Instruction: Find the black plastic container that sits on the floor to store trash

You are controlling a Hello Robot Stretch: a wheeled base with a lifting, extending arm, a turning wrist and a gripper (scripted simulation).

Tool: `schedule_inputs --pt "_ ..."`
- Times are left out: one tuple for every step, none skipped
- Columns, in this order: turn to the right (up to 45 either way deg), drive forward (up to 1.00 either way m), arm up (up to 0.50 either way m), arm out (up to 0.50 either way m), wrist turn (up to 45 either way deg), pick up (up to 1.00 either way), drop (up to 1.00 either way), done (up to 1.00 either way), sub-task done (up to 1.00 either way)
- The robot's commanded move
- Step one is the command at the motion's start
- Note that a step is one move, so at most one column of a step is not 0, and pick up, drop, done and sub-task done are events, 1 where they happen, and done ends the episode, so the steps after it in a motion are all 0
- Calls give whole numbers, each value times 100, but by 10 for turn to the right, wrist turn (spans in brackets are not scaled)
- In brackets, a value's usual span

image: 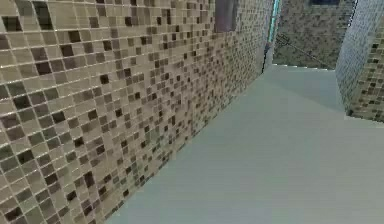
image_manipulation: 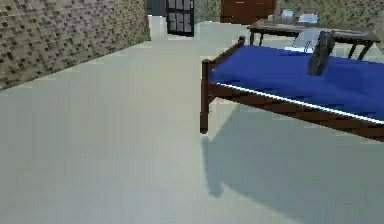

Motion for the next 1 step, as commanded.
schedule_inputs --pt "450 0 0 0 0 0 0 0 0"
